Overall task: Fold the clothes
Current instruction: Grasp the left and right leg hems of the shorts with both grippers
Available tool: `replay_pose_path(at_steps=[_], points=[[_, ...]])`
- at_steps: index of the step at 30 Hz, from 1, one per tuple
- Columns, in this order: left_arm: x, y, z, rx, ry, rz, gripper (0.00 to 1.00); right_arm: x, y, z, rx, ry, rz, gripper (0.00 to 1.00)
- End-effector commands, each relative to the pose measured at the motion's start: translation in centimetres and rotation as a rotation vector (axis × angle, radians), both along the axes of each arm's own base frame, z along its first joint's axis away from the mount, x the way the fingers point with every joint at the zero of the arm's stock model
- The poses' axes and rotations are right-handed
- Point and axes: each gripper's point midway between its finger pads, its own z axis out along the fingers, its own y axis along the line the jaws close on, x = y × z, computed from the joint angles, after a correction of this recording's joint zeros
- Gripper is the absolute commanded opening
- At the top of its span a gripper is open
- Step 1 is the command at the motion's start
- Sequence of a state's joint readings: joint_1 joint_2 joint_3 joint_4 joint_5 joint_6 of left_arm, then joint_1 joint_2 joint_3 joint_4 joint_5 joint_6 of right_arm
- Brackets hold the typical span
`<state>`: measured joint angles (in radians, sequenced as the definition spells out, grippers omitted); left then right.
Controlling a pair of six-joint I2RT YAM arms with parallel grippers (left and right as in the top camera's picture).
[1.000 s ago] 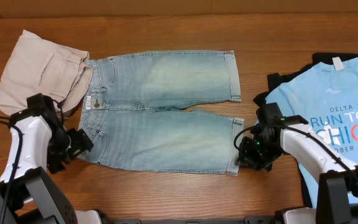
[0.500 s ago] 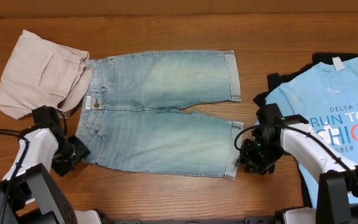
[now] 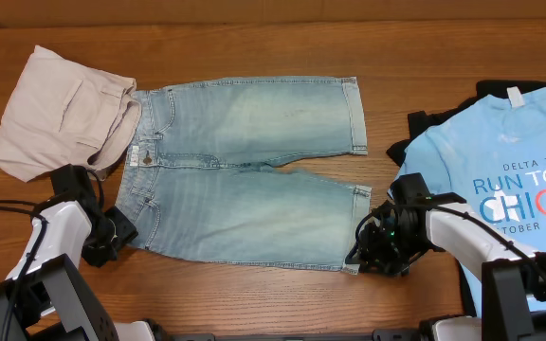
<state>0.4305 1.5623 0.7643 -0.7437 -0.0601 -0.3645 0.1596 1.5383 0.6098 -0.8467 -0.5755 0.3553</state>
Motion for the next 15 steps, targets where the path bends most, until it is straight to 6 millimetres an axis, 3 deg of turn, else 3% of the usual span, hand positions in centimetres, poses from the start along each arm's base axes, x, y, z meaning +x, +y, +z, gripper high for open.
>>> replay_pose_path(at_steps=[1, 7, 13, 15], points=[[-1.1, -0.8, -1.1, -0.046, 0.031, 0.023, 0.56, -0.8, 0.2, -0.2, 0.021, 0.014, 0.006, 0.28], [0.4, -0.7, 0.9, -0.072, 0.012, 0.011, 0.77, -0.9, 0.4, -0.1, 0.029, 0.024, -0.001, 0.05], [1.9, 0.4, 2.7, -0.038, -0.01, -0.019, 0.87, -0.7, 0.5, 0.8, 0.025, 0.052, -0.018, 0.04], [1.6, 1.0, 2.6, -0.006, 0.003, -0.018, 0.83, -0.2, 0.5, 1.4, 0.025, 0.053, -0.015, 0.04]])
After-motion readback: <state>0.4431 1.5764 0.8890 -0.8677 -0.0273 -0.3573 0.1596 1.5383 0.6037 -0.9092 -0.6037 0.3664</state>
